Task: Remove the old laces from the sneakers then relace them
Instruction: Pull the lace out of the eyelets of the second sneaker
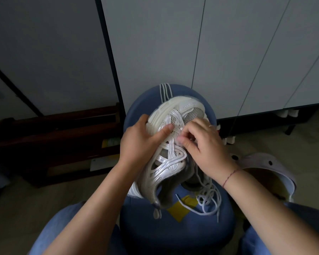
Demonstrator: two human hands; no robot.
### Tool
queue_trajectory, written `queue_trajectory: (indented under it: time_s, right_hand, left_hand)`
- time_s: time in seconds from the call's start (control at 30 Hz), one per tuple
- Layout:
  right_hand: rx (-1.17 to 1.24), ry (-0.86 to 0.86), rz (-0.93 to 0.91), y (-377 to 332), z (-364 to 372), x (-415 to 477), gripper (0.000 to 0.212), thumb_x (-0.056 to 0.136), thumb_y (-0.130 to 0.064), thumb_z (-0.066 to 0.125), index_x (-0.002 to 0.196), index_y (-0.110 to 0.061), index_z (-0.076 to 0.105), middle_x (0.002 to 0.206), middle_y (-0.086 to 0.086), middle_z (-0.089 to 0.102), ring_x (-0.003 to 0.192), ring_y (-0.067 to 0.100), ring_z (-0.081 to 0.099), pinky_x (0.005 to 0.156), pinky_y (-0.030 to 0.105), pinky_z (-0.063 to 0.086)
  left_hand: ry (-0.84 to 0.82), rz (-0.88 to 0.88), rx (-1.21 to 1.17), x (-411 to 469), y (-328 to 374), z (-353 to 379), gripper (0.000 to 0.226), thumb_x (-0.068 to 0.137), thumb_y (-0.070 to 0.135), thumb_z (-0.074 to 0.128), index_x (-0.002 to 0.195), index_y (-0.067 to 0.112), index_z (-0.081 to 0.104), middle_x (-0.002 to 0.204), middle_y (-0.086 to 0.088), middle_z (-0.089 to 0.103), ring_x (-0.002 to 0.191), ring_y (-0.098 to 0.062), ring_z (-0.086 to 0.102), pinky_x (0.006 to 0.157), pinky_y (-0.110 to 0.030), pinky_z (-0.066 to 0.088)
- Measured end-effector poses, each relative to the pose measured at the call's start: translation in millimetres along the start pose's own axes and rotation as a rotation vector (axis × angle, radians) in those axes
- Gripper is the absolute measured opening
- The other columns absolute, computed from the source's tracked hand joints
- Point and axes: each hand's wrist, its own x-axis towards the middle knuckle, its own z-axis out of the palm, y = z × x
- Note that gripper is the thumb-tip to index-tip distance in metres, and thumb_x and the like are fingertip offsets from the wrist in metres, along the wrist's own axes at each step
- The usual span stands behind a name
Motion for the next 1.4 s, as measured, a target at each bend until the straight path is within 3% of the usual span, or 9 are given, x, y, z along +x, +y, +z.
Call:
queue_trajectory:
  time_s: [0.13,0.3,0.5,0.7,0.8,0.9,0.97,1.13,1.4]
  right_hand:
    - [0.285,-0.032,0.139,5.1,-14.0,2.2,0.02,0.094,-0.03,0.049,0.077,-0.017,0.051,0.072,-0.013,0.048,0.069,0.0,0.046,0.065,0.012,0.036]
    - [0.622,0.153,0.471,20.9,-30.4,7.2,0.021,0.091,-0.037,0.046,0.076,-0.024,0.051,0.068,-0.011,0.046,0.068,0.005,0.042,0.067,0.023,0.036]
    - [0.308,-0.104,0.256,12.8,-20.3,-0.1,0.006,0.094,-0.029,0.05,0.09,-0.025,0.052,0.087,-0.011,0.054,0.081,-0.001,0.052,0.074,0.012,0.041]
    - [-0.112,-0.043,0.027,3.1,-3.8,-3.5,0.035,0.089,-0.048,0.048,0.074,-0.018,0.054,0.078,-0.007,0.051,0.074,0.016,0.052,0.071,0.036,0.042]
    - [0.306,-0.062,0.173,-0.5,-4.3,-1.6,0.028,0.093,-0.04,0.049,0.072,-0.023,0.054,0.074,-0.009,0.049,0.07,0.008,0.049,0.068,0.024,0.04]
    - [1.349,0.085,0.633,-2.3,-23.2,9.4,0.027,0.09,-0.029,0.05,0.064,-0.02,0.052,0.067,-0.002,0.045,0.062,0.01,0.043,0.07,0.026,0.038]
    - [1.636,0.17,0.761,8.0,-36.9,13.6,0.031,0.09,-0.026,0.045,0.06,-0.018,0.044,0.064,-0.003,0.037,0.059,0.011,0.037,0.071,0.028,0.036]
    - [1.142,0.076,0.734,14.1,-37.3,8.8,0.04,0.093,-0.014,0.047,0.054,-0.016,0.049,0.057,-0.001,0.042,0.057,0.01,0.041,0.065,0.025,0.036]
    - [0.577,-0.007,0.43,3.0,-25.2,2.7,0.011,0.088,-0.013,0.065,0.098,-0.012,0.061,0.092,0.007,0.062,0.085,0.015,0.058,0.081,0.023,0.048]
  left_hand:
    - [-0.016,-0.021,-0.063,-0.8,0.1,-1.7,0.052,0.075,0.072,0.064,0.093,0.023,0.061,0.081,0.012,0.068,0.077,-0.006,0.065,0.071,-0.039,0.055]
    - [0.025,-0.076,-0.182,3.2,-3.4,-6.4,0.06,0.072,0.073,0.065,0.109,0.027,0.064,0.094,0.016,0.07,0.088,-0.002,0.066,0.084,-0.039,0.056]
    - [0.002,-0.061,-0.078,0.4,-0.9,-3.5,0.053,0.075,0.07,0.067,0.098,0.023,0.061,0.084,0.013,0.068,0.079,-0.005,0.065,0.074,-0.041,0.056]
    - [0.011,-0.02,-0.018,-0.9,-0.8,-0.8,0.059,0.07,0.079,0.06,0.087,0.023,0.058,0.075,0.008,0.067,0.069,-0.008,0.064,0.064,-0.043,0.054]
    - [-0.011,-0.026,-0.053,-0.9,1.5,-2.3,0.056,0.074,0.075,0.064,0.09,0.022,0.059,0.077,0.011,0.067,0.071,-0.003,0.063,0.067,-0.038,0.054]
    - [-0.021,-0.082,-0.167,0.8,0.7,-5.9,0.046,0.075,0.065,0.067,0.098,0.025,0.061,0.084,0.018,0.067,0.08,0.003,0.063,0.075,-0.03,0.053]
    - [-0.027,-0.122,-0.26,1.6,-1.9,-7.5,0.039,0.076,0.062,0.07,0.1,0.031,0.064,0.091,0.016,0.071,0.085,0.001,0.067,0.082,-0.032,0.056]
    - [0.003,-0.16,-0.357,4.2,-4.8,-9.9,0.039,0.078,0.059,0.071,0.103,0.03,0.067,0.095,0.014,0.074,0.086,0.002,0.069,0.083,-0.029,0.057]
    - [-0.009,-0.149,-0.32,2.0,-0.1,-9.1,0.04,0.076,0.059,0.071,0.102,0.03,0.066,0.093,0.015,0.073,0.084,0.004,0.068,0.078,-0.023,0.053]
